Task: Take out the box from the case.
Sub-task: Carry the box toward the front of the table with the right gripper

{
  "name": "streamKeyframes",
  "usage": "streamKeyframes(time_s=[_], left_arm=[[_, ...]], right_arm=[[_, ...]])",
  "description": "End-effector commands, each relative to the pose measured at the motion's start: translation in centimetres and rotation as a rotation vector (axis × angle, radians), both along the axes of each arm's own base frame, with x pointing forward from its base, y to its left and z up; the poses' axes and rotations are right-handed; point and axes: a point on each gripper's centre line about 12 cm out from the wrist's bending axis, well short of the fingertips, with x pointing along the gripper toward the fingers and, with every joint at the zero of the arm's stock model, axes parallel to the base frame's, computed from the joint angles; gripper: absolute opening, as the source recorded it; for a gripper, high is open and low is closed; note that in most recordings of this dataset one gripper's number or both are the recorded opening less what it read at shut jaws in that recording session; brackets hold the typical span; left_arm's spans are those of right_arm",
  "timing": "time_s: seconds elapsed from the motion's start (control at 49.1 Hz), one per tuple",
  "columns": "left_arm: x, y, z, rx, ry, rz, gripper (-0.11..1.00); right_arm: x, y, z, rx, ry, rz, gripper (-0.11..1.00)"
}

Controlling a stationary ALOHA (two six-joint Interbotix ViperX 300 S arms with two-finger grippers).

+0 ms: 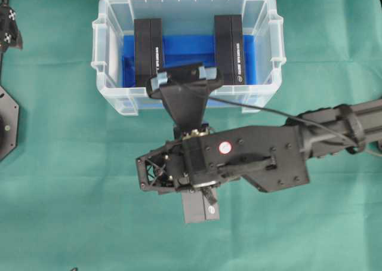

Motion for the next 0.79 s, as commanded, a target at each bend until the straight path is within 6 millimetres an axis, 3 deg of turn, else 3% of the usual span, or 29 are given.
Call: streamKeyframes(time_s=[0.0,0.183,0.366,0.773], left_arm=[[0.1,0.0,0.5,0.006,-0.014,-0.002,0.95],[0.0,0.0,0.4,0.006,-0.014,-0.002,0.95],[0.0,0.0,0.4,0.006,-0.012,-0.003,0.95],[0.1,0.1,0.5,0.017,-0.015,-0.005,0.95]], right_arm=[[0.0,0.3,-0.2,0.021,-0.049,0.008,0.66],[0.0,0.6,-4.9,0.054,-0.054,0.002,0.66],[-0.6,0.7,-7.7,0.026,-0.054,0.025,0.66],[-0.2,0.6,-7.9,0.027,-0.105,0.030,0.66]])
